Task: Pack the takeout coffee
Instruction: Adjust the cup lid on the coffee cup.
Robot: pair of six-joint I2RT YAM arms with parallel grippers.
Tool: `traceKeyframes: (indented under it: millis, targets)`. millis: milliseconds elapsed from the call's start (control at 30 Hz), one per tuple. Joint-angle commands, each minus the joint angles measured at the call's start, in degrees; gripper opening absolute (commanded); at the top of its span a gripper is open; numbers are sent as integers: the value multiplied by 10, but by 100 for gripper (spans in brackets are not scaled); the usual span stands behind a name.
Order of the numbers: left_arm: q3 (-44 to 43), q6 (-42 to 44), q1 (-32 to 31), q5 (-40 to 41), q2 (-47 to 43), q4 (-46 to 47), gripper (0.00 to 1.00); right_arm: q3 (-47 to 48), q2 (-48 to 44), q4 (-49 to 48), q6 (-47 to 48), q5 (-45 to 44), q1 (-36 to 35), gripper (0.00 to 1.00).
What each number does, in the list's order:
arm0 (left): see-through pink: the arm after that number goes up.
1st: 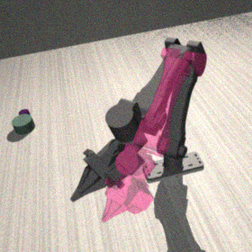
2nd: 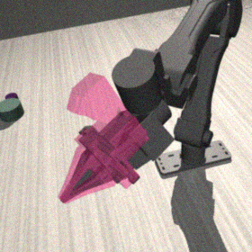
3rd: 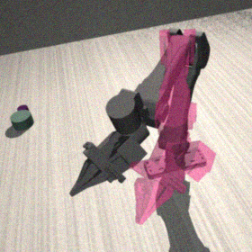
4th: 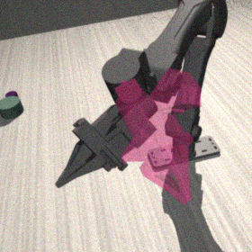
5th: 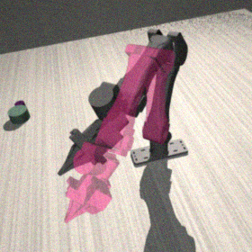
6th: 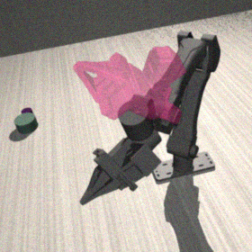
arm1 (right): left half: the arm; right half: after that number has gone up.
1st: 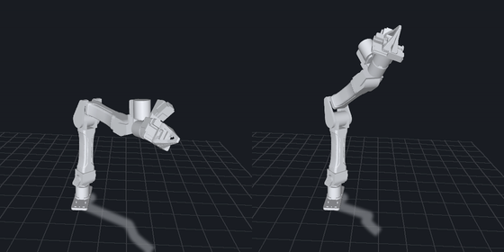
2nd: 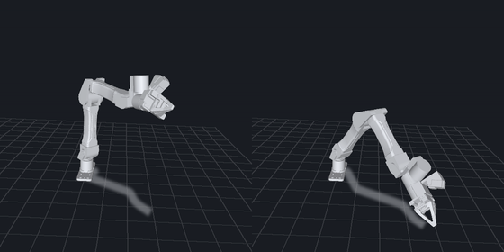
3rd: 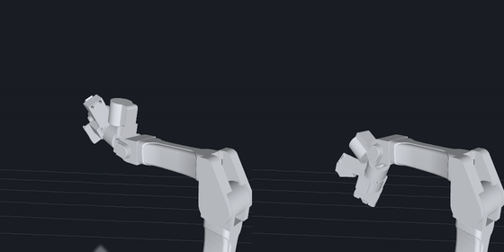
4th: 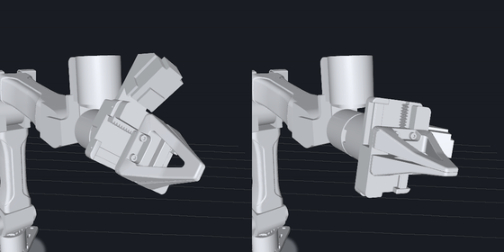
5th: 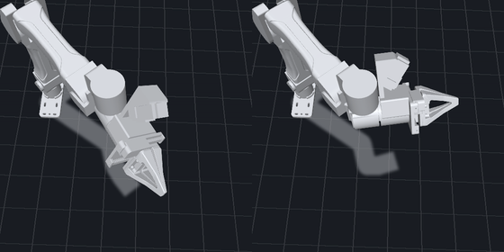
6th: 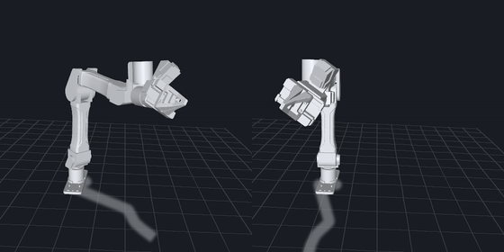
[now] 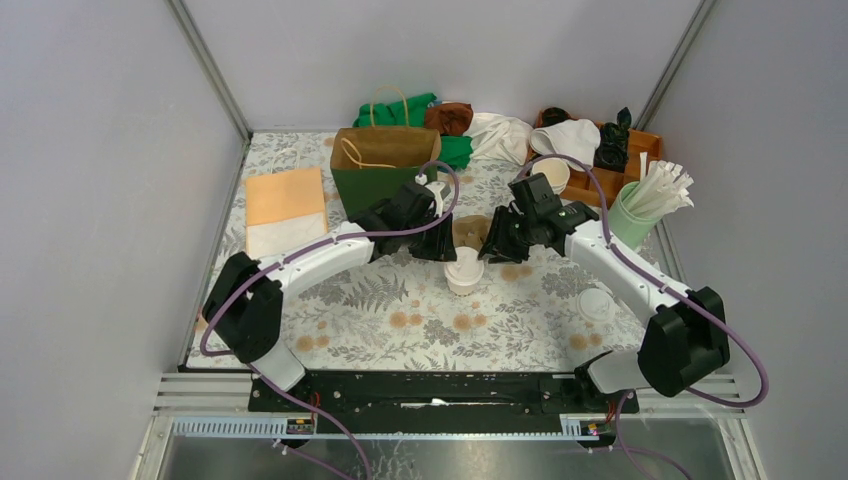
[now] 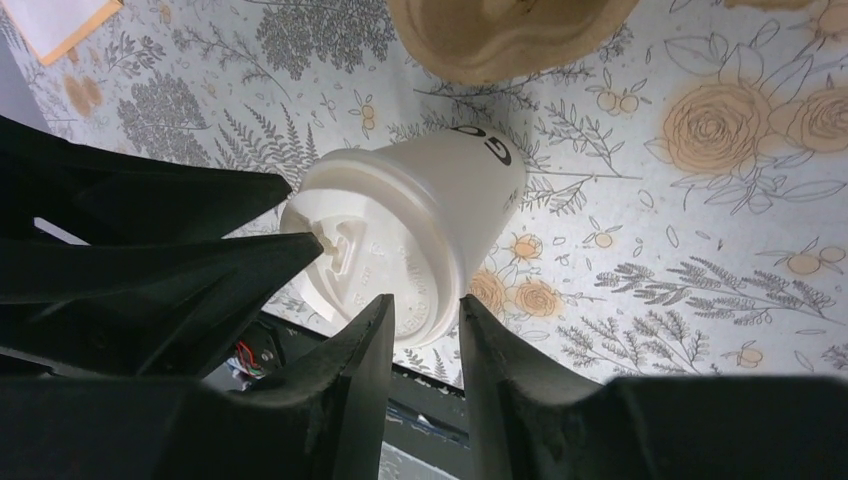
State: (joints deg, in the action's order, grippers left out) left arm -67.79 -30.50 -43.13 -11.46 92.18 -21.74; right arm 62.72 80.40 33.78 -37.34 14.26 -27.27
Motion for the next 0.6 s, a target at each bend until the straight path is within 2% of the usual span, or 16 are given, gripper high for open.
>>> traceKeyframes:
  millis: [0,167,333,500,567]
  targets:
    - [-26,-7,-2,13,-36,-5,47,-19,-32,18,-23,21,-4,39]
    - [-33,-9,-2,3,-49,-11,50,-64,-62,-12,-65,51,-5,41]
    - [-35,-8,5,-22,-61,-2,53,-96,-77,-30,-103,58,-5,54]
    - [-65,21,15,-52,-33,4,53,-127,-92,-67,-136,72,-4,55]
    - [-88,42,15,-58,-5,-2,53,-135,-91,-81,-151,81,-4,52]
